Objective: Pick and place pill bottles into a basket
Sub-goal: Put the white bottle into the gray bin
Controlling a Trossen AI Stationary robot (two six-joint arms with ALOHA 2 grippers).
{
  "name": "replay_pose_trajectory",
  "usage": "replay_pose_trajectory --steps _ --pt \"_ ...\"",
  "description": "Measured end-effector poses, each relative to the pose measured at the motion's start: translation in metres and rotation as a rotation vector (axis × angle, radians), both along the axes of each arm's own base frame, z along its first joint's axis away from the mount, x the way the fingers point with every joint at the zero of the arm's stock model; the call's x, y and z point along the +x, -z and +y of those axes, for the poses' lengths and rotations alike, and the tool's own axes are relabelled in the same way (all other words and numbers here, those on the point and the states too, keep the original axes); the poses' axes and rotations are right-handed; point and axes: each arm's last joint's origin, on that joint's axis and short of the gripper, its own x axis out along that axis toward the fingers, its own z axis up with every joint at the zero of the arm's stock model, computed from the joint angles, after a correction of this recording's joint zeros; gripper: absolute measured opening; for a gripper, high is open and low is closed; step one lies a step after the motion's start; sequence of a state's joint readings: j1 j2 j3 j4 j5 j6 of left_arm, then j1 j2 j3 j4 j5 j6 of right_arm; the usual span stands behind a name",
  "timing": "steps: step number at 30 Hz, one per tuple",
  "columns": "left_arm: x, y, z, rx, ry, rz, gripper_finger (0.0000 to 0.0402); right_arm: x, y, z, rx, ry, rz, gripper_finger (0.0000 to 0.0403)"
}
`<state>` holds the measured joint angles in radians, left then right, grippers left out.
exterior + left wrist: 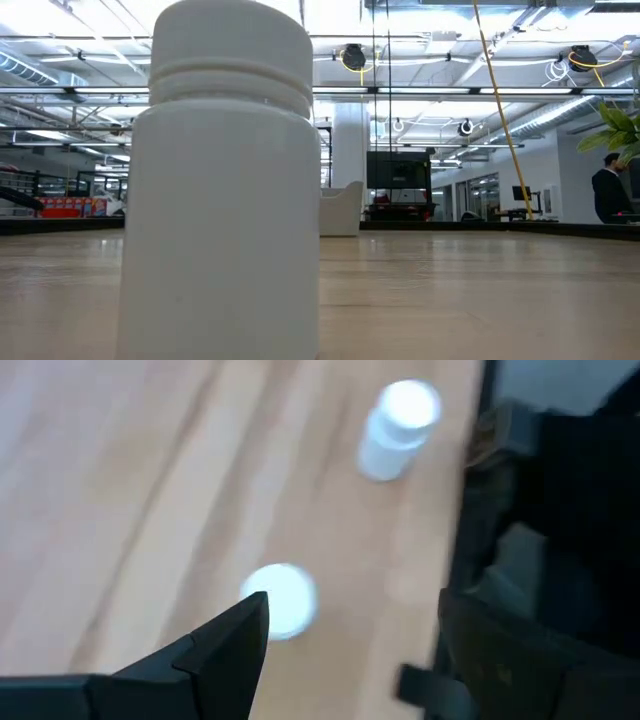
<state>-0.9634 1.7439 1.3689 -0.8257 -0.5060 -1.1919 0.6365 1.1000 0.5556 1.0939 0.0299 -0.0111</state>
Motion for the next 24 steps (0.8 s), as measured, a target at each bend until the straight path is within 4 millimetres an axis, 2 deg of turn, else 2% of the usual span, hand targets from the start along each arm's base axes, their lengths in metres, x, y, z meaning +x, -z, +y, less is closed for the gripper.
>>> replay_pose_trajectory --steps 6,10,19,24 --pt "0.000 0.001 0.002 0.029 -0.020 -0.019 0.0296 0.000 0.000 0.000 0.000 0.000 0.000 0.0254" --pt "0.003 0.018 0.005 0.049 -0.020 0.046 0.0296 0.000 0.000 0.000 0.000 0.000 0.001 0.0254" --pt "0.002 0.022 0.009 0.073 -0.038 0.037 0.0296 0.000 0.000 0.000 -0.003 0.000 0.004 0.0254" --pt "0.001 0.033 0.015 0.089 -0.052 0.062 0.0296 0.000 0.000 0.000 0.002 -0.003 0.008 0.0254"
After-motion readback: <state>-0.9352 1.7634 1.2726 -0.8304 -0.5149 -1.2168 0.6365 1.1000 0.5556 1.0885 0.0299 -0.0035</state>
